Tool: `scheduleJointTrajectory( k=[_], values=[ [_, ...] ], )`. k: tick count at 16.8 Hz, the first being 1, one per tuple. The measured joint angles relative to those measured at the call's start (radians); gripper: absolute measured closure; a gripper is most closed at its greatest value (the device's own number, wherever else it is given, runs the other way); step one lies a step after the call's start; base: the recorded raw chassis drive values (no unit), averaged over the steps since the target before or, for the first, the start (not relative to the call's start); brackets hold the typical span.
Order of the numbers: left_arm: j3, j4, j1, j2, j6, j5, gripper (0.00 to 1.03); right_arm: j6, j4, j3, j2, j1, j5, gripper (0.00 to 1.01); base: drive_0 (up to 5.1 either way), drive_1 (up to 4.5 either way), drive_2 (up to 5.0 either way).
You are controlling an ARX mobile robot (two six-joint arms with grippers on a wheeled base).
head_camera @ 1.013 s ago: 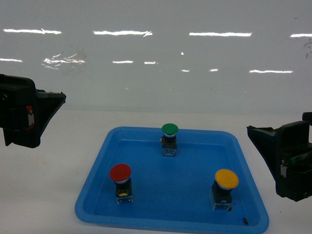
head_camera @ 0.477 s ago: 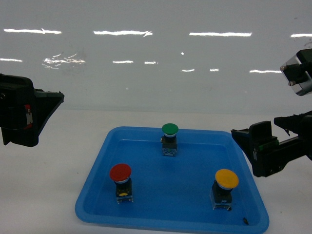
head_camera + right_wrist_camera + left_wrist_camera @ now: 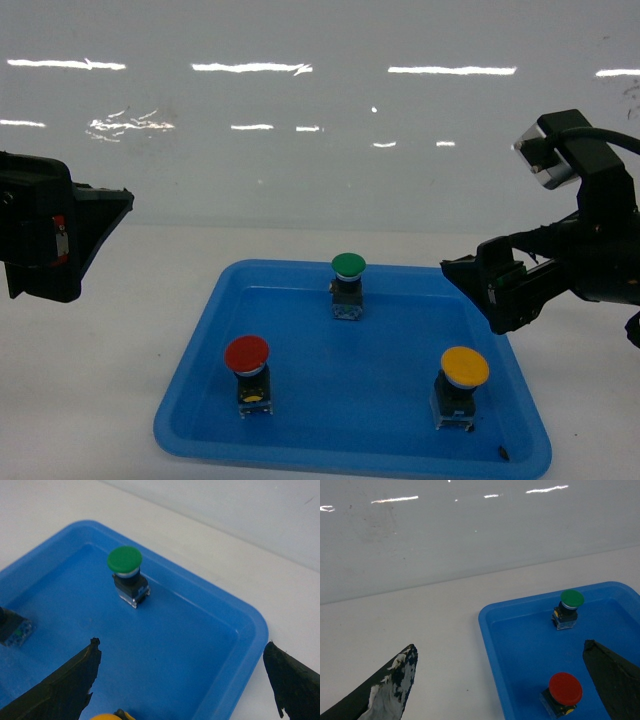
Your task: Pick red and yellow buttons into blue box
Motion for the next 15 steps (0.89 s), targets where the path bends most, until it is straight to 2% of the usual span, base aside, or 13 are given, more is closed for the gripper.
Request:
scheduleJointTrajectory(
  k=[1,2,4,8,10,15],
  values=[
    [0.0,0.0,0.0,0.0,0.0,0.0,0.05,-0.02,-0.03,0.018,0.023,0.0,0.0,0.03,0.0,0.0,0.0],
    [0.0,0.0,0.0,0.0,0.0,0.0,0.05,-0.025,-0.053,0.027,0.035,0.001,0.009,0.03,0.0,0.0,0.0],
    [0.0,0.0,0.0,0.0,0.0,0.0,0.05,-0.019,-0.086,0.05,0.038,0.014,0.039,0.03,0.0,0.0,0.0],
    [0.0,0.0,0.0,0.0,0.0,0.0,0.05,0.064,-0.118,0.086,0.04,0.058,0.045,0.03,0.0,0.0,0.0],
    [0.0,0.0,0.0,0.0,0.0,0.0,0.05,0.074,-0.124,0.09,0.044,0.076,0.053,0.03,0.0,0.0,0.0],
    [0.0,0.0,0.0,0.0,0.0,0.0,0.05,0.073,-0.126,0.093,0.055,0.147,0.121,0.03,0.0,0.0,0.0]
  ],
)
